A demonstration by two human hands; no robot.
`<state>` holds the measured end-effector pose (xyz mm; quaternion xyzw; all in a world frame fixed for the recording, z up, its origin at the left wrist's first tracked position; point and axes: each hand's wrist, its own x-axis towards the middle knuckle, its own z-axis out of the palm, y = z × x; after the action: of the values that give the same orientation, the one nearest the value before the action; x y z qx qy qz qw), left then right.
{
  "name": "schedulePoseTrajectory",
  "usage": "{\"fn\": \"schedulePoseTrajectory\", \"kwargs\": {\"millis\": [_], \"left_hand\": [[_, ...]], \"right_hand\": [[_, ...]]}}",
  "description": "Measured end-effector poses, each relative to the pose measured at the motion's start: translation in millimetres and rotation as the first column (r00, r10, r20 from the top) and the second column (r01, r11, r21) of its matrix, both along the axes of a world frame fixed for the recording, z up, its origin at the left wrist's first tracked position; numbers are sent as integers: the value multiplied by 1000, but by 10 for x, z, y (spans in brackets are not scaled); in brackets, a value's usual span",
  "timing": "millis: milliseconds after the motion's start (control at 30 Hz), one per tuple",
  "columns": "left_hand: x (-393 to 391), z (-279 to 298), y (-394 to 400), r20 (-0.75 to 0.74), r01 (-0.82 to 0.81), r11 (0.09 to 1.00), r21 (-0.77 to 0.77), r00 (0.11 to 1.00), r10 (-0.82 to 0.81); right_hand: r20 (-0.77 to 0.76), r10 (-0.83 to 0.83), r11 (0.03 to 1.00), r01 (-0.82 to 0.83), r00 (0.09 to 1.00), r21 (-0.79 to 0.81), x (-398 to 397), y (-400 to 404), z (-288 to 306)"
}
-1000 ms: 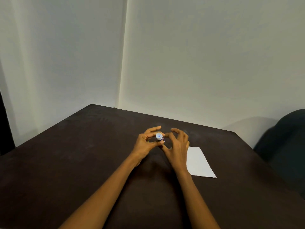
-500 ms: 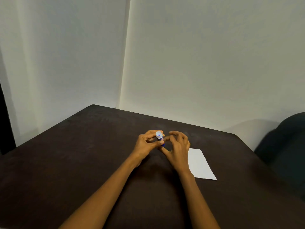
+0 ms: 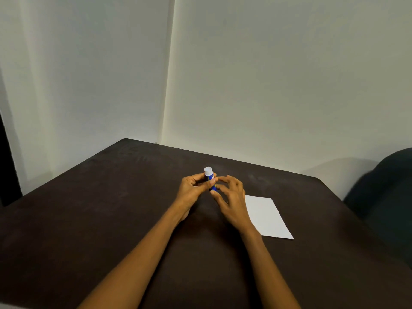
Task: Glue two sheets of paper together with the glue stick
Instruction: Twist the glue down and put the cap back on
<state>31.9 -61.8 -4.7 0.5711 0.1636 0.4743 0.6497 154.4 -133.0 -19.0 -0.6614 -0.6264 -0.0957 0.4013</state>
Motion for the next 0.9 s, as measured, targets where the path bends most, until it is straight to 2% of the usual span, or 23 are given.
{"fn": "schedulePoseTrajectory", "kwargs": {"millis": [100, 200, 400, 467, 533, 633, 700, 767, 833, 900], "left_hand": [[8, -3, -4, 8, 4, 1000, -15, 1000, -4], [19, -15, -21, -10, 25, 1000, -2, 1000, -25], [23, -13, 14, 19, 15, 1000, -22, 1000, -15], [28, -14, 19, 38, 2, 1000, -27, 999, -1], [36, -14, 31, 57, -29, 998, -51, 998, 32], [35, -17, 45, 67, -57, 996, -64, 996, 62], [29, -24, 64, 90, -75, 994, -79, 993, 82], [19, -34, 103, 96, -156, 982, -104, 981, 166], [16, -51, 156, 37, -277, 956, -96, 959, 281], [14, -72, 194, 4, -348, 933, -94, 937, 350]], "right_hand": [[-21, -115, 990, 116, 993, 77, -21, 16, 24], [-19, -177, 982, 178, 984, 69, -31, 21, 15], [-67, 37, 997, -42, 997, -69, -37, 26, -52], [7, -25, 998, 25, 1000, -57, -48, 48, -53], [86, -133, 991, 131, 987, 27, -71, 56, -31], [88, -203, 976, 194, 975, 102, -128, 57, 4], [21, -162, 986, 161, 987, 47, -160, 77, 4], [-79, -106, 992, 100, 991, -82, -177, 116, -9], [-119, -137, 964, 105, 983, -244, -186, 182, 2], [-110, -177, 931, 130, 978, -342, -198, 278, 33]]}}
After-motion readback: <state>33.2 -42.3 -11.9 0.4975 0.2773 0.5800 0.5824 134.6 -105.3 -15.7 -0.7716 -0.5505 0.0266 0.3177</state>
